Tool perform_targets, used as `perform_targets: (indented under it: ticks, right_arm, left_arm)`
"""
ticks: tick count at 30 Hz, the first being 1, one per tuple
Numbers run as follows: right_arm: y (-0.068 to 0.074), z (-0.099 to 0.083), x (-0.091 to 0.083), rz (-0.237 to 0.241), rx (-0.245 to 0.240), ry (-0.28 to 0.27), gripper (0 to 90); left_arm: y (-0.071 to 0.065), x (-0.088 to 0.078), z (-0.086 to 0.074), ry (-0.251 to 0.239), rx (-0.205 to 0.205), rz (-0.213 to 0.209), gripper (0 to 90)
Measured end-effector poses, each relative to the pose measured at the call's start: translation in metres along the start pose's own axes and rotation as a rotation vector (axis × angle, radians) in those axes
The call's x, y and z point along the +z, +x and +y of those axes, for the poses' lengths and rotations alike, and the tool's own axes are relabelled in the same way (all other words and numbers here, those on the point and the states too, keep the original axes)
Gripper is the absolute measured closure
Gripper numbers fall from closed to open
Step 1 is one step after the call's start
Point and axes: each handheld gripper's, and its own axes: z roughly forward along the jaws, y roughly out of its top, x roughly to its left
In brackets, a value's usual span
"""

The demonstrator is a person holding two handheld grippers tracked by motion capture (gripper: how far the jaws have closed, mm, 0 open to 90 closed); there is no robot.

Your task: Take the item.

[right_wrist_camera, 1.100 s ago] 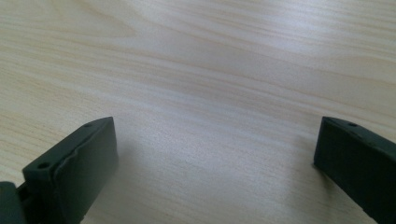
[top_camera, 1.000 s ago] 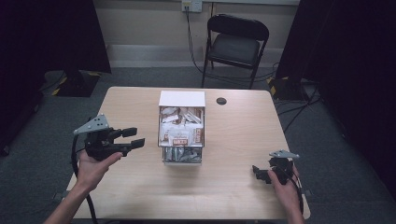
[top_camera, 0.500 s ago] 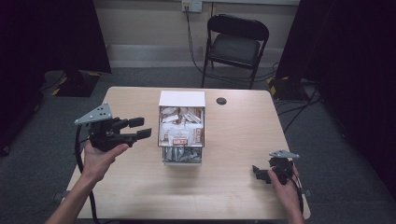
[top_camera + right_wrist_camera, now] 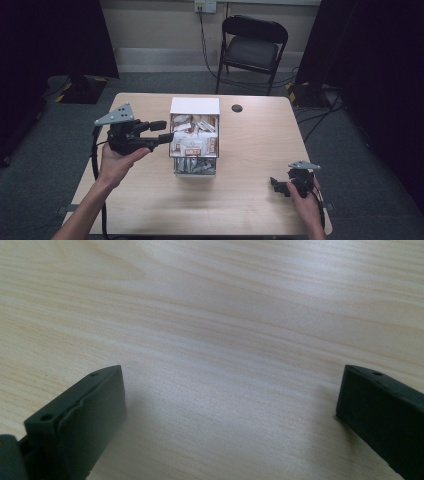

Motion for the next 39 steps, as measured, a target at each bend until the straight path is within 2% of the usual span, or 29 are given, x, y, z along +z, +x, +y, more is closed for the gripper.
perform_targets:
  ticks: [1, 6, 7, 8, 11, 12, 16, 21, 26, 29, 32, 36, 39]
  right_arm:
    - [0.000, 0.000, 0.000, 0.000, 0.000, 0.000, 0.0]
    - [0.000, 0.000, 0.000, 0.000, -0.001, 0.000, 0.0]
    - [0.000, 0.000, 0.000, 0.000, -0.001, 0.000, 0.0]
    - [0.000, 0.000, 0.000, 0.000, -0.001, 0.000, 0.0]
    - [0.000, 0.000, 0.000, 0.000, -0.002, -0.001, 0.0]
    - [0.000, 0.000, 0.000, 0.000, -0.003, 0.000, 0.0]
    - [0.000, 0.000, 0.000, 0.000, -0.003, 0.000, 0.0]
    - [0.000, 0.000, 0.000, 0.001, -0.002, 0.000, 0.0]
    - [0.000, 0.000, 0.000, 0.000, -0.002, 0.000, 0.0]
    - [0.000, 0.000, 0.000, 0.000, -0.003, -0.001, 0.0]
    - [0.000, 0.000, 0.000, 0.000, -0.002, -0.001, 0.0]
    - [0.000, 0.000, 0.000, 0.001, -0.001, 0.000, 0.0]
    - [0.000, 0.000, 0.000, 0.001, -0.001, 0.000, 0.0]
  left_arm:
    - [0.000, 0.005, 0.002, 0.006, 0.002, -0.016, 45.9]
    - [-0.003, 0.014, 0.006, 0.014, 0.019, -0.035, 48.8]
    - [-0.003, 0.021, 0.008, 0.033, 0.028, -0.077, 48.8]
    - [-0.003, 0.021, 0.008, 0.033, 0.028, -0.077, 48.8]
    - [-0.005, 0.031, 0.009, 0.074, 0.053, -0.072, 48.2]
    - [-0.004, 0.036, 0.009, 0.081, 0.050, -0.090, 48.3]
    - [-0.002, 0.042, 0.008, 0.085, 0.033, -0.094, 49.8]
    - [0.004, 0.048, 0.002, 0.096, -0.001, -0.125, 53.9]
    - [0.005, 0.052, -0.001, 0.108, -0.016, -0.126, 56.5]
    - [0.005, 0.055, -0.002, 0.119, -0.017, -0.105, 59.8]
    - [0.006, 0.059, -0.004, 0.120, -0.015, -0.146, 60.4]
    - [0.003, 0.063, -0.005, 0.148, 0.003, -0.144, 61.7]
    - [0.002, 0.064, -0.006, 0.152, 0.003, -0.156, 64.0]
